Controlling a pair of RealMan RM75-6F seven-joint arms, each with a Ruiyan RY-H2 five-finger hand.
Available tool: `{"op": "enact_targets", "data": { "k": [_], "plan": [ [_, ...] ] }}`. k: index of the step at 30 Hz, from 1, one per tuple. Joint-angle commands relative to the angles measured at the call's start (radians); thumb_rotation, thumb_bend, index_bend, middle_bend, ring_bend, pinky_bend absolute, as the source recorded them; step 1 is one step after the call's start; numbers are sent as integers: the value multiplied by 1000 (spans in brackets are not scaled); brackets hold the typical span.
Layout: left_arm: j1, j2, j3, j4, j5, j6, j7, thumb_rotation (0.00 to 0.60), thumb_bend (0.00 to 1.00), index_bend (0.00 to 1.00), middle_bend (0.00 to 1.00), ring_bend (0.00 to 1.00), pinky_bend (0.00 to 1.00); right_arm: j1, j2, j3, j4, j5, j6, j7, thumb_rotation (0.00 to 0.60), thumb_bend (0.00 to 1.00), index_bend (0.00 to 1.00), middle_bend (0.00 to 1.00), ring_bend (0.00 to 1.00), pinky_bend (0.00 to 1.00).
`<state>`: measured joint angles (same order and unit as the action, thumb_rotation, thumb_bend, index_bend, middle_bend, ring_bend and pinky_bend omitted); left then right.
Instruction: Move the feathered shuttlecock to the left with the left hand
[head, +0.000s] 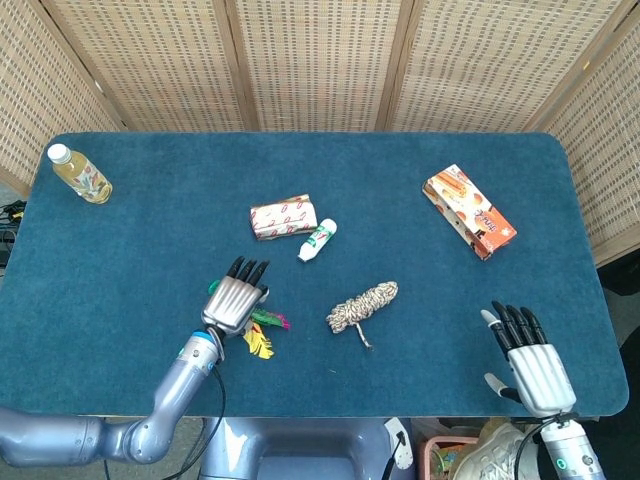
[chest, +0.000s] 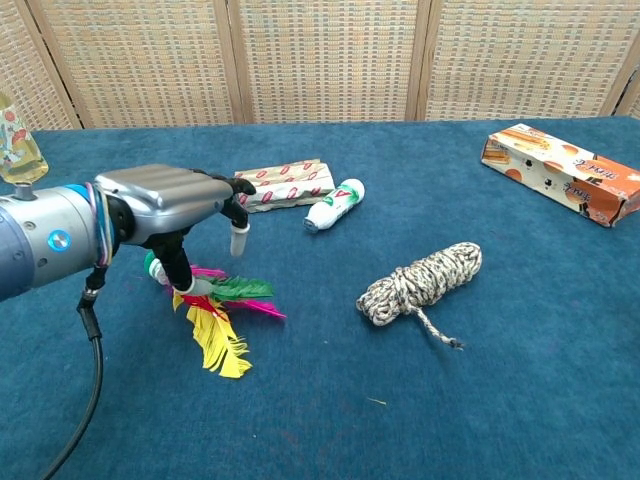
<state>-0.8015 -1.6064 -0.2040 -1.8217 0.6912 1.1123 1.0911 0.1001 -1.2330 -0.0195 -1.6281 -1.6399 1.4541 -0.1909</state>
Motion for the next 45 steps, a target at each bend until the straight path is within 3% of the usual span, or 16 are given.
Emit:
{"op": "enact_targets", "data": {
  "k": [1, 17, 33, 38, 45],
  "plan": [
    [-25, -23, 16, 12, -22, 13, 16, 600, 277, 424, 0, 0, 0, -1, 3, 1, 0, 0, 3, 7, 600, 170, 44, 0, 0, 0],
    [-105, -87, 34, 72, -109, 50, 28, 600, 295, 468, 0, 0, 0, -2, 14, -1, -3, -7, 9, 31, 600, 170, 44, 0, 0, 0],
    [-126, -111, 58, 119, -125, 82, 7, 600, 371, 614, 0, 0, 0, -1, 9, -8, -3, -19, 7, 22, 600, 170, 44, 0, 0, 0],
    [-120, -90, 58, 103, -97, 90, -30, 600, 375, 622, 0, 0, 0, -1, 8, -8, -3, -20, 7, 20, 600, 170, 44, 0, 0, 0],
    [-89, 10, 24, -10, -28, 139, -115, 600, 377, 625, 0, 0, 0, 1, 5, -9, -1, -19, 2, 14, 600, 170, 44, 0, 0, 0]
  ]
}}
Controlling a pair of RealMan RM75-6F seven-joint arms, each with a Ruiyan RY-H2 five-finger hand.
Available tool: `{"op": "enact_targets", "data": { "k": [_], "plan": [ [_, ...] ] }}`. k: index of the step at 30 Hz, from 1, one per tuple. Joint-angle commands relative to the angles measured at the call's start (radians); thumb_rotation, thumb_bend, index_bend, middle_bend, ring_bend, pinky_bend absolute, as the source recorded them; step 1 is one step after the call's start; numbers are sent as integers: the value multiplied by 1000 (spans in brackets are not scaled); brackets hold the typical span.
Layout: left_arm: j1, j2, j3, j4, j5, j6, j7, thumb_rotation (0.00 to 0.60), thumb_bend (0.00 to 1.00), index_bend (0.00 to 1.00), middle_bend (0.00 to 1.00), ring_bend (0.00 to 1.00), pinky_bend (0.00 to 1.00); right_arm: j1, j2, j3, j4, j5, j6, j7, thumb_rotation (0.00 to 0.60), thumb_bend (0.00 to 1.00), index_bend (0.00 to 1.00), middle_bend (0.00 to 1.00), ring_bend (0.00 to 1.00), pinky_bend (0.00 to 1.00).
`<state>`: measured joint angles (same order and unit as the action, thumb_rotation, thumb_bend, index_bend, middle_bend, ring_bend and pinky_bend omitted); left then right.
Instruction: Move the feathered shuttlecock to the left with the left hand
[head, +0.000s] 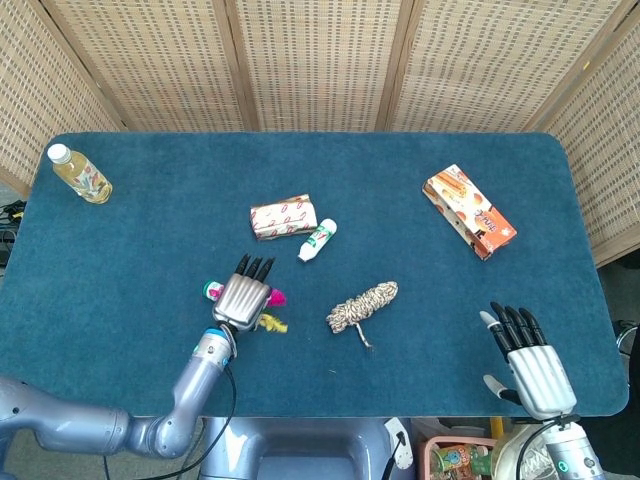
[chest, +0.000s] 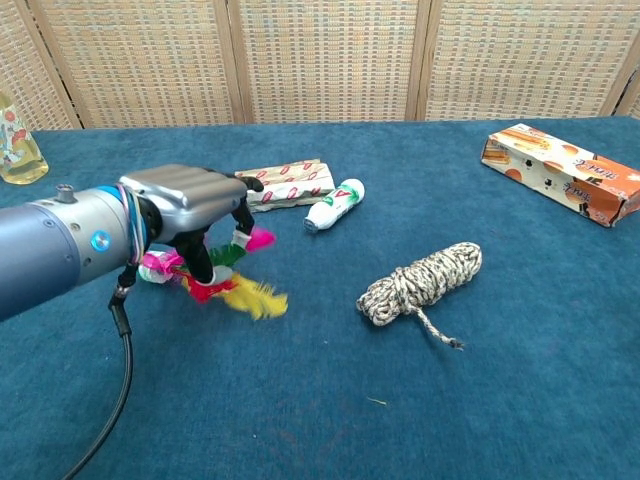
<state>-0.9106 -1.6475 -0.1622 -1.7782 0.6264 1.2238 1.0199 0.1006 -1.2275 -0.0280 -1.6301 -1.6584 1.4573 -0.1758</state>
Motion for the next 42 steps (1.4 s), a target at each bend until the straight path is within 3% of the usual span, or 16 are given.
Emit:
{"op": "enact_targets", "data": {
  "k": [1, 8, 17, 29, 42],
  "plan": [
    [23, 58, -18, -61, 41, 30, -49, 600, 376, 625, 0, 0, 0, 1, -1, -1, 1, 0, -2, -2, 600, 170, 44, 0, 0, 0],
    [114, 217, 3, -170, 147, 75, -189, 600, 377, 626, 0, 0, 0, 0, -6, -1, 0, 1, -4, -16, 600, 170, 44, 0, 0, 0],
    [252, 346, 68, -133, 288, 94, -425, 600, 378, 625, 0, 0, 0, 3, -17, -6, 1, -1, -15, -42, 600, 170, 44, 0, 0, 0],
    [305, 373, 75, -40, 333, 41, -570, 600, 380, 625, 0, 0, 0, 4, -27, -7, 4, 5, -23, -61, 600, 170, 44, 0, 0, 0],
    [323, 376, 63, -43, 352, 35, -555, 600, 380, 603, 0, 0, 0, 4, -26, -8, 5, 2, -21, -57, 600, 169, 44, 0, 0, 0]
  ]
}}
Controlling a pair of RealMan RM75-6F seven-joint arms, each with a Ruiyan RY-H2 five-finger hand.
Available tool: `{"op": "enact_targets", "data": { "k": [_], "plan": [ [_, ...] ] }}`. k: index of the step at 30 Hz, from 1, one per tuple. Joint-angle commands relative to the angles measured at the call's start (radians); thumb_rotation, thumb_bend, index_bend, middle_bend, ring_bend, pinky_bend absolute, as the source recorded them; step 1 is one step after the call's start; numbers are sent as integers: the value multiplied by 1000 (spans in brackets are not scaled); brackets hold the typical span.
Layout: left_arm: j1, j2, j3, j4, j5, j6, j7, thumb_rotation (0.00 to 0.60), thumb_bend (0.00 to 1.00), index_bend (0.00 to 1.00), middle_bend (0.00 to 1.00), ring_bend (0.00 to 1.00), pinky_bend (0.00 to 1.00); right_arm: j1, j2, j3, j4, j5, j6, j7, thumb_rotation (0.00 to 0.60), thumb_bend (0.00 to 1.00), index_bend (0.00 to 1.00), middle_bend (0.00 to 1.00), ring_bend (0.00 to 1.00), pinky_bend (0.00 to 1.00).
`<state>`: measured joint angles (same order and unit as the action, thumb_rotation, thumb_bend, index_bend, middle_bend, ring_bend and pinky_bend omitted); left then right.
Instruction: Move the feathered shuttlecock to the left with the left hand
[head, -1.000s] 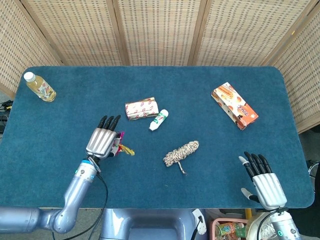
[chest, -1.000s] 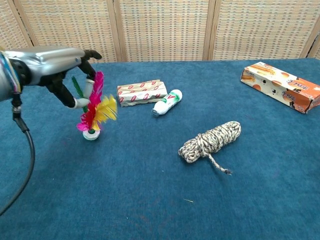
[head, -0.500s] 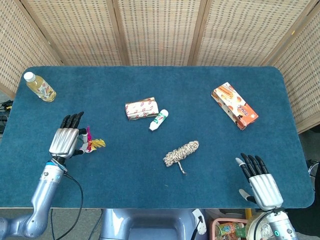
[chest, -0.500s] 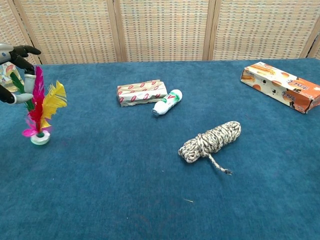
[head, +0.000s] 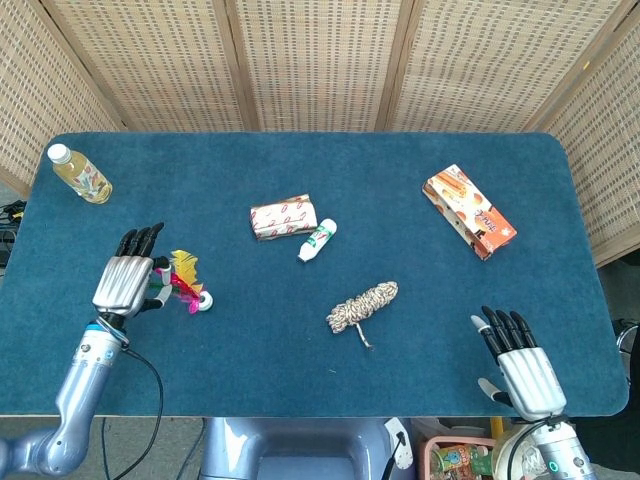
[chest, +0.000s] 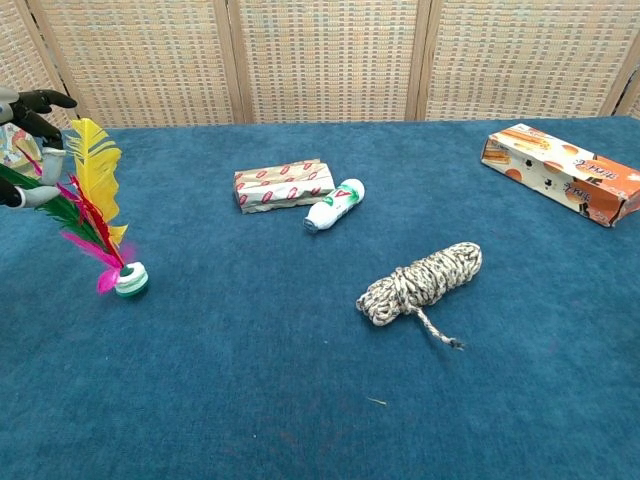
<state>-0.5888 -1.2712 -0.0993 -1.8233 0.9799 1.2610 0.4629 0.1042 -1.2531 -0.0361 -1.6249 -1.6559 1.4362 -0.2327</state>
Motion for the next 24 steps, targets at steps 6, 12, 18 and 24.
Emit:
{"op": "enact_targets", "data": {
  "k": [6, 12, 18, 24],
  "plan": [
    [6, 4, 3, 10, -16, -37, 0, 600, 380, 437, 0, 0, 0, 0, -1, -1, -1, 1, 0, -3, 600, 170, 44, 0, 0, 0],
    [14, 7, -4, 11, -3, -44, -23, 600, 308, 122, 0, 0, 0, 0, -3, -1, -1, -1, -1, -6, 600, 170, 44, 0, 0, 0],
    [40, 38, -27, -33, 67, -9, -95, 600, 272, 31, 0, 0, 0, 0, -3, -1, 1, 0, -1, -5, 600, 170, 44, 0, 0, 0],
    [101, 108, -29, -124, 217, 100, -158, 600, 268, 33, 0, 0, 0, 0, -4, 0, 3, 1, 0, -5, 600, 169, 44, 0, 0, 0]
  ]
}}
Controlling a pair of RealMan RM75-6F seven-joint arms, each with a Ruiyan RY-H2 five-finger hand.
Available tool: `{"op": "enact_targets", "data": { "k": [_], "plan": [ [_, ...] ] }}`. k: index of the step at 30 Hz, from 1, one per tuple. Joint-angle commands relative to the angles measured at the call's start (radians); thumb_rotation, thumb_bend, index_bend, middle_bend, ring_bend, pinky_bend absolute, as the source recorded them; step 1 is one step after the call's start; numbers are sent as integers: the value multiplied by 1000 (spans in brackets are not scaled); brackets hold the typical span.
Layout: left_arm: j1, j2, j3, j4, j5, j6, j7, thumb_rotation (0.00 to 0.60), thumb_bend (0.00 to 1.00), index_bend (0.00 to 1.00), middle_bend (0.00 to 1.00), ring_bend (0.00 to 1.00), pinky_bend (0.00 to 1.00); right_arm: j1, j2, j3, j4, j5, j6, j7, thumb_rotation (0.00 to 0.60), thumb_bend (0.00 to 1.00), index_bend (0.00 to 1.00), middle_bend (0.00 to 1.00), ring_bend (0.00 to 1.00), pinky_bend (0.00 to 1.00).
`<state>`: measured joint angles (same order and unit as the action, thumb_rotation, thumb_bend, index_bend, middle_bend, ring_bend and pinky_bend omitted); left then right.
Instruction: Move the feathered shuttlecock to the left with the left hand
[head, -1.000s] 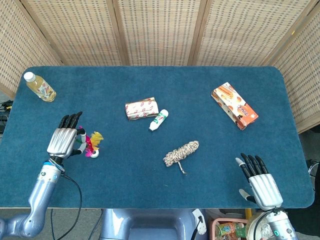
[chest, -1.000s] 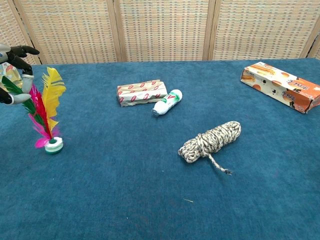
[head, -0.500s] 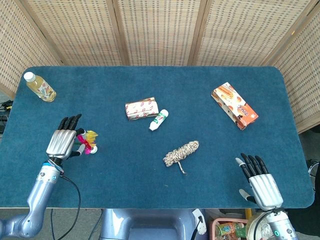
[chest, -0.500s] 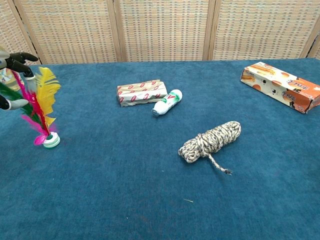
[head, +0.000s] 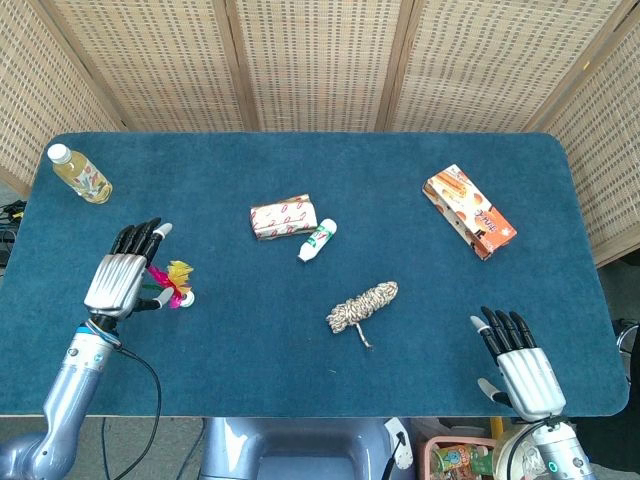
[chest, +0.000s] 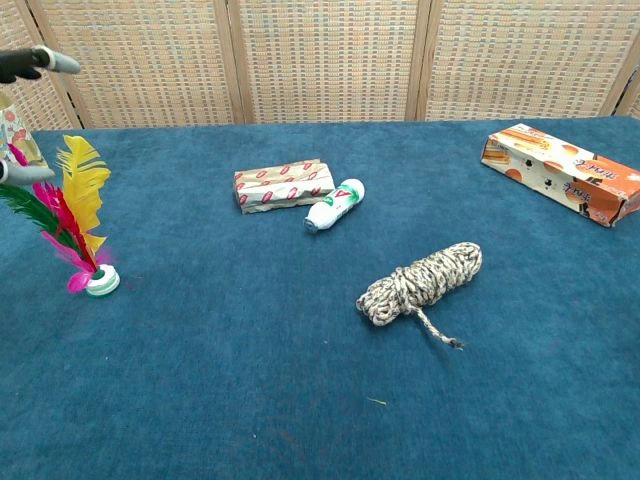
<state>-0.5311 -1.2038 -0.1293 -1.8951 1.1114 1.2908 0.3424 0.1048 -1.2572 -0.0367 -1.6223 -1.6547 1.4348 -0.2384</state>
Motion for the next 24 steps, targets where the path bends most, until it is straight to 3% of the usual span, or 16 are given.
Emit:
{"op": "enact_targets", "data": {
  "k": [1, 5, 14, 20, 24],
  "plan": [
    [58, 46, 9, -60, 114, 91, -43, 600, 268, 33, 0, 0, 0, -1, 1, 1, -1, 0, 2, 2, 600, 170, 44, 0, 0, 0],
    [133, 39, 81, -43, 225, 179, -17, 600, 267, 33, 0, 0, 0, -4, 9, 3, -6, -4, 15, 11, 600, 170, 44, 0, 0, 0],
    [304, -91, 216, 150, 385, 365, 125, 600, 266, 18, 0, 0, 0, -8, 17, 9, -10, -5, 31, 27, 600, 170, 44, 0, 0, 0],
    [405, -100, 282, 196, 396, 416, 105, 600, 267, 0, 0, 0, 0, -12, 23, 13, -15, -5, 43, 30, 600, 170, 44, 0, 0, 0],
    [430, -87, 283, 215, 375, 399, 62, 600, 266, 0, 0, 0, 0, -12, 23, 14, -15, -3, 41, 27, 600, 170, 44, 0, 0, 0]
  ]
}}
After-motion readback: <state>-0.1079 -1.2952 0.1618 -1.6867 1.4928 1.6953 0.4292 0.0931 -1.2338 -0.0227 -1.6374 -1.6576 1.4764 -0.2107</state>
